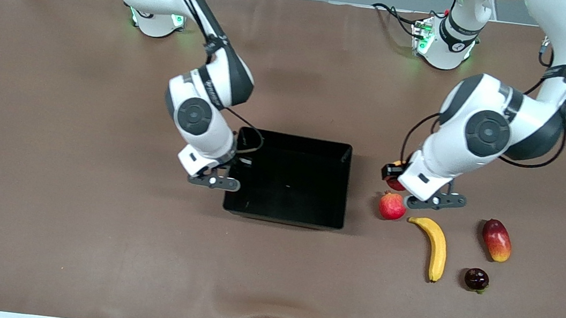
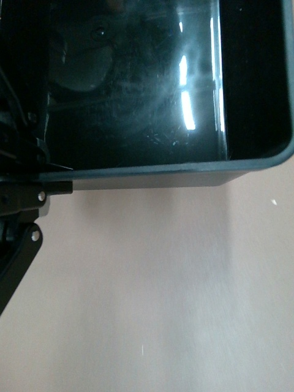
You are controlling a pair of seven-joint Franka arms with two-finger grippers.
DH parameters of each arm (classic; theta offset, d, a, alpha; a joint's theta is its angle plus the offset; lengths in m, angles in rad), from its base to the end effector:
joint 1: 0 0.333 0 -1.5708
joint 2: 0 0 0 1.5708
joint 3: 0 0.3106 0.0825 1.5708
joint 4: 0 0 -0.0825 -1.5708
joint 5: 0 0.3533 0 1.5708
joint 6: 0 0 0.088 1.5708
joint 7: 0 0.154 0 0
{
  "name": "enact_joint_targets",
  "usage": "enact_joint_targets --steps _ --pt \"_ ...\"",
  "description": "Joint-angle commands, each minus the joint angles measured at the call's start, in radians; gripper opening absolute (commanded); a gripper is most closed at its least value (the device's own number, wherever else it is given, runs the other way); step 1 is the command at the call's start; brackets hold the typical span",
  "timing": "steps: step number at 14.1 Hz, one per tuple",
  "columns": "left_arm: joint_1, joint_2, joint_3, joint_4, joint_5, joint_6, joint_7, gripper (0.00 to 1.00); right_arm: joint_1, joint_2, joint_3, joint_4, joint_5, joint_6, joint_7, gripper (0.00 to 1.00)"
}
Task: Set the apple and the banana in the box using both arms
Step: 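Carry the apple into the box with the left gripper while the right gripper withdraws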
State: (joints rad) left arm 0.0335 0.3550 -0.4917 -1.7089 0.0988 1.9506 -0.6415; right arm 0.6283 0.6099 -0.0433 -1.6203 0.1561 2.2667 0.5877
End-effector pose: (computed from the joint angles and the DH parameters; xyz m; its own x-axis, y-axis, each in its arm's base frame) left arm 0.5561 -0.2392 0.3600 0.9818 0.1611 -0.1004 0.1638 -0.9863 0.0197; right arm 0.5511 0.3800 0.2391 0.9955 -0.0908 -0.0269 -0.0931 -0.9906 -0.1003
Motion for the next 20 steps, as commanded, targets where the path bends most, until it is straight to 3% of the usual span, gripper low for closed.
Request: enact_joint_targets --steps 1,2,3,4,5,12,16,20 --pt "-0.047 0.056 -0.001 0.054 0.024 -0.019 -0.097 0.0 0.056 0.04 -0.009 0.013 0.022 0.091 0.09 0.0" --pt "-0.073 0.071 0.002 0.054 0.025 -0.01 -0.137 0.0 0.063 0.044 -0.009 0.013 0.022 0.103 0.109 0.0" --pt "-0.101 0.093 0.007 0.055 0.025 -0.01 -0.17 0.0 0.063 0.044 -0.009 0.013 0.022 0.103 0.112 0.21" --pt "-0.118 0.11 0.01 0.058 0.027 0.002 -0.193 0.0 0.063 0.042 -0.01 0.013 0.02 0.102 0.11 0.63" --pt "-0.124 0.125 0.012 0.069 0.03 0.02 -0.207 0.0 0.062 0.039 -0.01 0.011 0.02 0.099 0.112 0.97" --pt "-0.207 0.284 0.012 0.149 0.133 0.1 -0.337 0.0 -0.013 -0.073 -0.049 0.014 0.008 0.071 0.037 1.0" --pt "-0.228 0.347 0.012 0.163 0.231 0.106 -0.397 0.0 -0.157 -0.185 -0.049 0.013 0.008 -0.14 -0.23 1.0" --pt "-0.236 0.392 0.015 0.163 0.234 0.197 -0.399 0.0 -0.326 -0.287 -0.049 0.005 0.008 -0.313 -0.469 1.0"
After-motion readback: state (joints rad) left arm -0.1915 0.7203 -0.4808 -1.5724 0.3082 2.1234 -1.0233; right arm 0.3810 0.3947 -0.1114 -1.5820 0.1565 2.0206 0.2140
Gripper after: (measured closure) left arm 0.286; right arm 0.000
